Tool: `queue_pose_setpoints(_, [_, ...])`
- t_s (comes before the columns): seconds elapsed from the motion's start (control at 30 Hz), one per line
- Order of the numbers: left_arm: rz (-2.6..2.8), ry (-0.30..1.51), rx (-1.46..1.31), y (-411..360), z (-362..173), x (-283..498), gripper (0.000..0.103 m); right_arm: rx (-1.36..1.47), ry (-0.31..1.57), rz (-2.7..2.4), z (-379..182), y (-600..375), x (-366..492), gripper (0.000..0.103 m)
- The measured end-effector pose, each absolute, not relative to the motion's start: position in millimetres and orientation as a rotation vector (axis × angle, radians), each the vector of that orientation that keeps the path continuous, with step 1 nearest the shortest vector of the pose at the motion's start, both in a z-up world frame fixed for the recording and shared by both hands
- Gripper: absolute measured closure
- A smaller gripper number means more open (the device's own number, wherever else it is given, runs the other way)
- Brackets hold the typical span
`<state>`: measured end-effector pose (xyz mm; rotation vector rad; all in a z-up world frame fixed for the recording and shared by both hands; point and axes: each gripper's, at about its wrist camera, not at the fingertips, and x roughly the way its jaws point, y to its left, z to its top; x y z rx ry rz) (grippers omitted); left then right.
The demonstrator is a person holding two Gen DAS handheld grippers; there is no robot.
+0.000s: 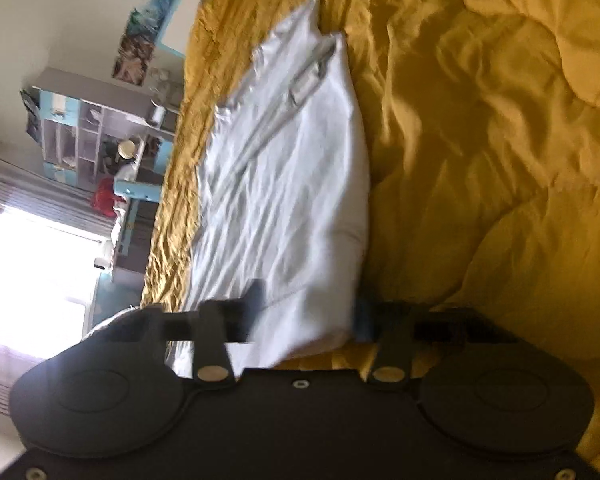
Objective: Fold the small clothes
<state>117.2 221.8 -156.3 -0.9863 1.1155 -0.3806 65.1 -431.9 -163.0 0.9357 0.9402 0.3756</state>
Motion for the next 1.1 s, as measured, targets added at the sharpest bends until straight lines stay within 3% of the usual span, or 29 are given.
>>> queue_pose_setpoints(0.07, [-0.373,1.114,-0.977,218.9,-155.3,114.8,0.055,0.927,0.954,0.387,-164.2,-428.3,64.8,0.072])
queue_pose_setpoints(0.1, [-0.359,1.112,-0.968,217.6,-153.6,115.1,0.059,0.916,0.953,0.378,-163.1,-426.6,64.8,0.081])
queue_pose_setpoints(0.13, [-0.343,1.117,-0.957,216.6,-152.5,116.7,0.086,0.912,0.957,0.37,-162.5,-426.6,65.3,0.093])
queue_pose_setpoints(0.17, [-0.337,1.133,-0.944,214.6,-152.2,119.9,0.101,0.918,0.967,0.36,-162.6,-426.4,66.8,0.095])
queue_pose_setpoints(0.53, [-0.381,0.99,-0.956,212.8,-104.8,182.3,0.101,1.056,0.817,0.423,-122.8,-438.4,110.1,0.096])
queue_pose_setpoints(0.9, [-0.439,0.83,-0.789,195.3,-47.3,409.0,0.099,0.951,0.723,0.42,-69.9,-439.7,299.2,0.096])
queue_pose_setpoints(0.93, [-0.416,0.812,-0.766,192.6,-48.8,431.7,0.079,0.924,0.713,0.413,-65.9,-438.2,320.8,0.096])
queue_pose_setpoints(0.97, [-0.385,0.818,-0.739,190.9,-53.4,452.2,0.045,0.911,0.707,0.398,-65.4,-435.8,346.0,0.094])
queue_pose_setpoints(1.0, [-0.33,0.835,-0.713,191.2,-59.4,470.1,0.048,0.916,0.714,0.371,-70.6,-437.0,362.7,0.089])
queue_pose_setpoints(1.03, [-0.265,0.858,-0.712,192.8,-66.8,480.1,0.052,0.922,0.726,0.321,-78.0,-436.6,376.5,0.066])
queue_pose_setpoints(1.1, [-0.232,0.888,-0.743,195.8,-79.2,484.5,0.052,0.923,0.766,0.133,-93.7,-434.0,388.0,0.047])
